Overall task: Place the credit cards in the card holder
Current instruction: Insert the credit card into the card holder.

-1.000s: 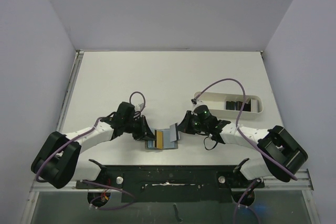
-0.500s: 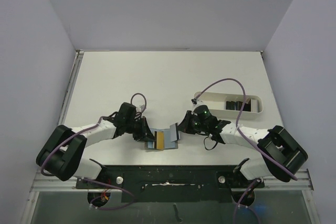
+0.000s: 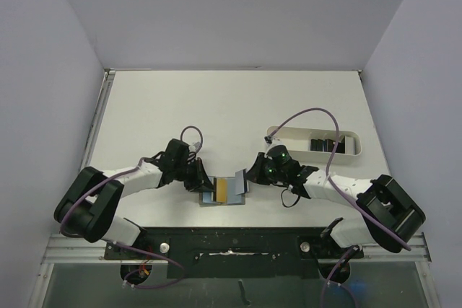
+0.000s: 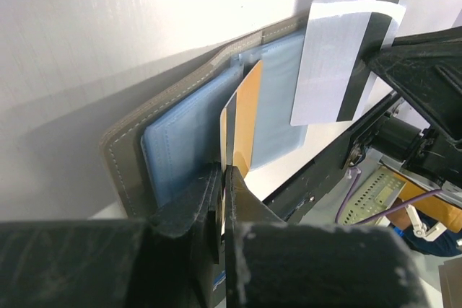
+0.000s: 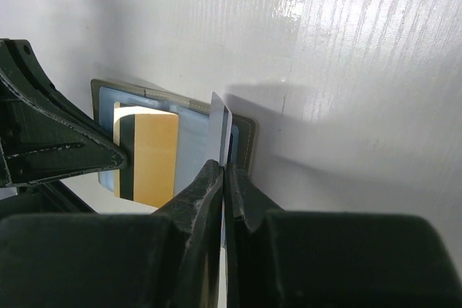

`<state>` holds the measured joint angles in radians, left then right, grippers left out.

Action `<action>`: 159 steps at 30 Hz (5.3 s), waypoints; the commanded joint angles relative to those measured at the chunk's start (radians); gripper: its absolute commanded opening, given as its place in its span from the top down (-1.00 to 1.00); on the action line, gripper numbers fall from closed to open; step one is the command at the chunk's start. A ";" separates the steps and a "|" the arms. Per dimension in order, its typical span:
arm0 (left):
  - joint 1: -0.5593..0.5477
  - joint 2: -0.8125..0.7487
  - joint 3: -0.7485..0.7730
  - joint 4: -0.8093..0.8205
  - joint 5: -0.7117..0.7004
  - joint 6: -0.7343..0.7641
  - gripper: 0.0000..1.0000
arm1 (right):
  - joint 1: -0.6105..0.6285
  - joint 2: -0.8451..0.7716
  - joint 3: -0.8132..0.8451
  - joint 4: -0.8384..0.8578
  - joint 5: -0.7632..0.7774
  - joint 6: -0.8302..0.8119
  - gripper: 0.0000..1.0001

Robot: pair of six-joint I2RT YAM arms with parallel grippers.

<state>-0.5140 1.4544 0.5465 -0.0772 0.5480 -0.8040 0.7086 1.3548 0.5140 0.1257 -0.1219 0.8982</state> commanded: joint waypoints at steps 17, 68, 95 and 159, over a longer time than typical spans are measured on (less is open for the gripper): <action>-0.036 0.038 -0.005 0.129 -0.042 -0.029 1.00 | 0.005 -0.036 -0.019 -0.030 0.063 -0.010 1.00; -0.110 0.110 0.047 0.126 -0.167 -0.085 1.00 | -0.041 -0.244 -0.062 -0.139 0.028 -0.023 1.00; -0.231 0.209 0.067 0.329 -0.252 -0.213 1.00 | -0.098 -0.268 -0.217 -0.001 -0.054 0.021 1.00; -0.368 0.233 0.237 0.265 -0.371 -0.188 0.36 | 0.041 -0.173 0.054 -0.412 0.239 -0.067 1.00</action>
<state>-0.8444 1.6661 0.7097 0.1905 0.1997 -1.0405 0.7357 1.1831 0.5858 -0.3214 0.1230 0.8207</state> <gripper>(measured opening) 0.332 0.031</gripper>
